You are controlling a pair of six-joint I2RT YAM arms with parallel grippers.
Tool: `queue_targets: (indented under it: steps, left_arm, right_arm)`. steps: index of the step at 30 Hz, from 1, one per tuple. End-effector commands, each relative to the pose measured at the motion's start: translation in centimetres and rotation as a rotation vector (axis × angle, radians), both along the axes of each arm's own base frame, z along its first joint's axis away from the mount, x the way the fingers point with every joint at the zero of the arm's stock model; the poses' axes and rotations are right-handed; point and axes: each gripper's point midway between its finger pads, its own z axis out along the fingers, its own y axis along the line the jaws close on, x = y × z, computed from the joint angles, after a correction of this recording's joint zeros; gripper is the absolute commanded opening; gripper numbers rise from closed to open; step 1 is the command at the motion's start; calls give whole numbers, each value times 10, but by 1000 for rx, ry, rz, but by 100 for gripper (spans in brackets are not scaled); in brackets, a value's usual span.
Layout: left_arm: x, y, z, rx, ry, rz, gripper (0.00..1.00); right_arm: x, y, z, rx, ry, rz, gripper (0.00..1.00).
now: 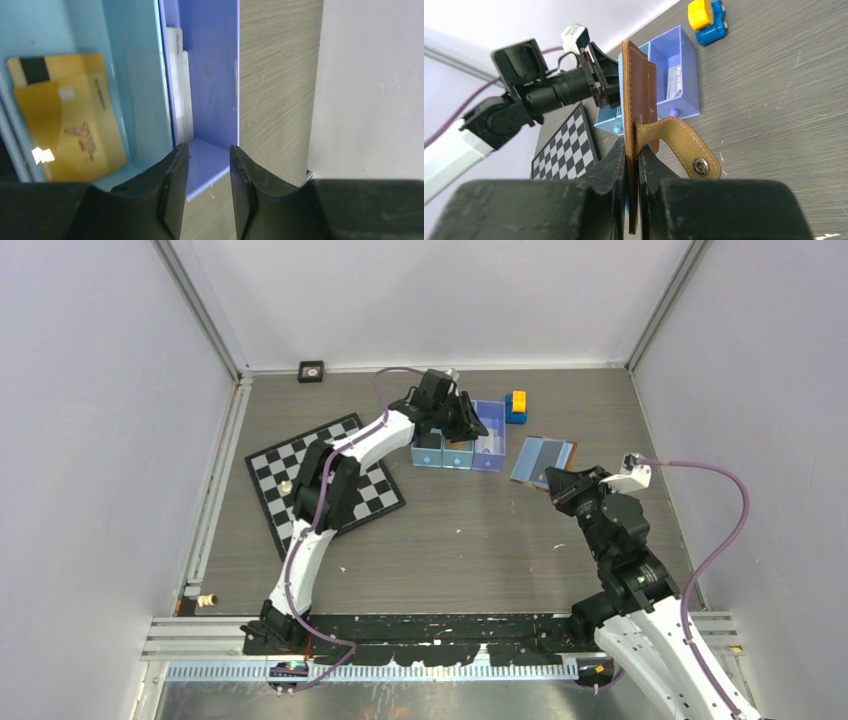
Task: Take the credit cards out of the card holder
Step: Remove the credit card from the card holder.
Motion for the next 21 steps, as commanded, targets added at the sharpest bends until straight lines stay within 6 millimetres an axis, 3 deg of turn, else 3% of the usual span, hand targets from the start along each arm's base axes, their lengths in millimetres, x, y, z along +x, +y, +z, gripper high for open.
queue_targets:
  steps: [1,4,9,11,16,21]
  left_arm:
    - [-21,23,80,13,-123,-17,40]
    - [-47,37,96,-11,-136,-31,52]
    - [-96,75,110,-38,-195,5,91]
    - [-118,92,109,-37,-202,23,99]
    - [-164,113,112,-181,-297,11,100]
    - [-193,108,116,-335,-394,-101,100]
  right_arm:
    - [9,26,17,56,-85,114,0]
    - [11,54,20,91,-110,251,1]
    - [7,86,20,161,-154,426,1]
    - [4,95,22,198,-176,479,0]
    - [2,115,22,281,-207,591,0]
    - [-4,129,32,353,-256,686,1]
